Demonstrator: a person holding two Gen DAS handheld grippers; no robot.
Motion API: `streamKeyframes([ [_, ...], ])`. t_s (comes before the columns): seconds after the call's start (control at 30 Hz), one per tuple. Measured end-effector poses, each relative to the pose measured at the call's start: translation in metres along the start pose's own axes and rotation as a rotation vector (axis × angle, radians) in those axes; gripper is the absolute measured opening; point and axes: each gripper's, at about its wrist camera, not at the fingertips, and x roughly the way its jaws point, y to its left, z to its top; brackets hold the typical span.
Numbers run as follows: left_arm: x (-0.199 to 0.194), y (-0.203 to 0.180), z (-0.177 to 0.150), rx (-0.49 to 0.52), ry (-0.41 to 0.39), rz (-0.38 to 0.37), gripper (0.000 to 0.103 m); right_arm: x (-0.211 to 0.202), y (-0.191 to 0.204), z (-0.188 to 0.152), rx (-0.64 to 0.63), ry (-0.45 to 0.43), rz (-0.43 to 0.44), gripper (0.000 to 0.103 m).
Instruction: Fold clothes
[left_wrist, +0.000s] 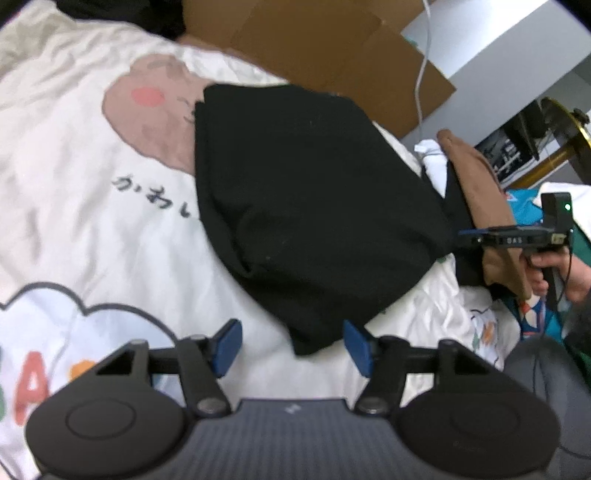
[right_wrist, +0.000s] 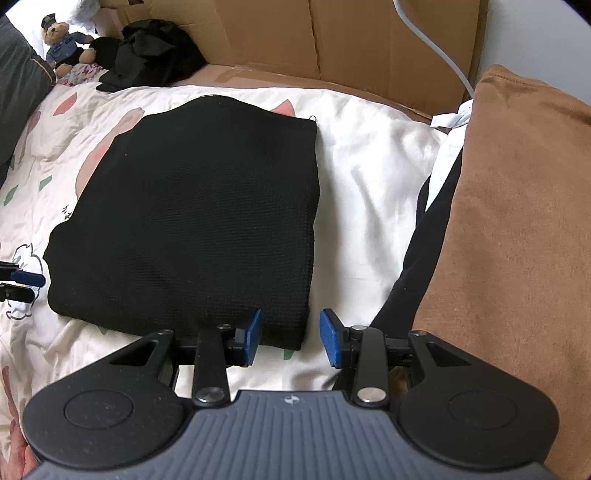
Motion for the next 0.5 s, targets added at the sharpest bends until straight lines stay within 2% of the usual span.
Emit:
streamKeyframes([
  [0.13,0.011,-0.009,0.003,0.016,0.014,-0.011,0.063,0.004,-0.001,0.000,0.007,0.000,0.014,0.039],
  [0.2,0.016,-0.011,0.004,0.017,0.022,-0.021,0.051,0.007,0.000,0.001,0.000,0.005,0.013,0.039],
  [0.27,0.022,-0.012,0.003,0.030,0.054,0.008,0.019,0.010,0.000,0.001,-0.009,0.015,0.000,0.039],
  [0.4,0.025,-0.013,-0.001,0.056,0.065,0.018,0.014,0.014,0.003,-0.001,-0.041,0.016,-0.012,0.036],
  [0.47,0.024,-0.013,-0.003,0.059,0.058,0.024,0.010,0.016,0.005,-0.001,-0.063,0.020,-0.026,0.010],
  [0.5,0.023,-0.013,-0.004,0.059,0.055,0.027,0.008,0.016,0.005,-0.001,-0.069,0.023,-0.042,0.009],
])
